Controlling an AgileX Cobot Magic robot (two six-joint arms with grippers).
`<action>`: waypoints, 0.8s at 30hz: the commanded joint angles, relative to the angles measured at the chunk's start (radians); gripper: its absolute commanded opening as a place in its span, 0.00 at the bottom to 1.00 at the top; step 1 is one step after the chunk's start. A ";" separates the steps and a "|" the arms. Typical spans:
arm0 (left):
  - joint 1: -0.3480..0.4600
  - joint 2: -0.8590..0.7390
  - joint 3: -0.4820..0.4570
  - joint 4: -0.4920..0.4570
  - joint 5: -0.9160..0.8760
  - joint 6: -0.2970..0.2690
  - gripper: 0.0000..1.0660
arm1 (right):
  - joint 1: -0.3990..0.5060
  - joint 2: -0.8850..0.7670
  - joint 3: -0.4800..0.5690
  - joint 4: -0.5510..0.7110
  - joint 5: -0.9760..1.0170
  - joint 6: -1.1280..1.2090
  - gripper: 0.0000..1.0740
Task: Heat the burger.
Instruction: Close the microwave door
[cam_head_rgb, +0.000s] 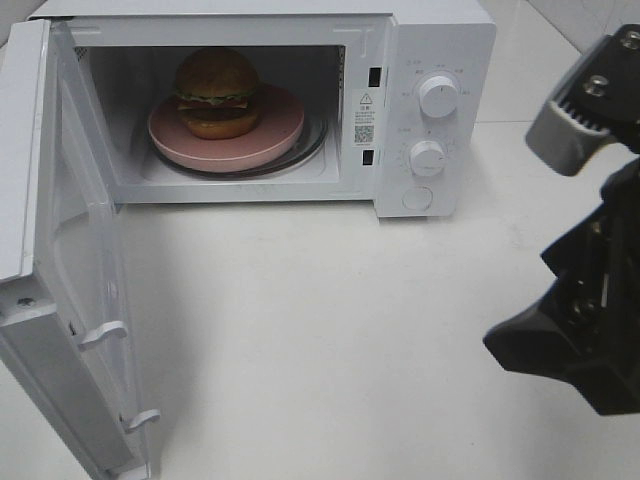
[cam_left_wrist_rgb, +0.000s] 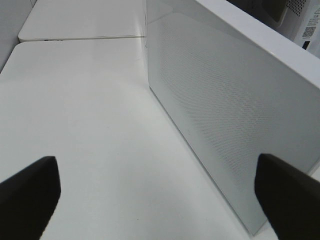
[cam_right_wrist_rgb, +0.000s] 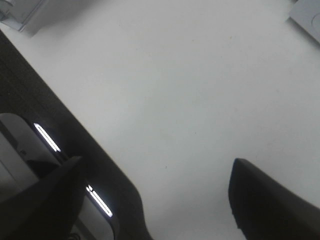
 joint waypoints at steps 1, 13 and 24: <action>-0.005 -0.020 0.001 -0.004 -0.006 -0.006 0.92 | 0.001 -0.056 0.006 0.004 0.110 0.045 0.71; -0.005 -0.020 0.001 -0.004 -0.006 -0.006 0.92 | 0.001 -0.269 0.006 0.003 0.371 0.120 0.71; -0.005 -0.020 0.001 -0.004 -0.006 -0.006 0.92 | -0.141 -0.542 0.006 -0.050 0.365 0.182 0.71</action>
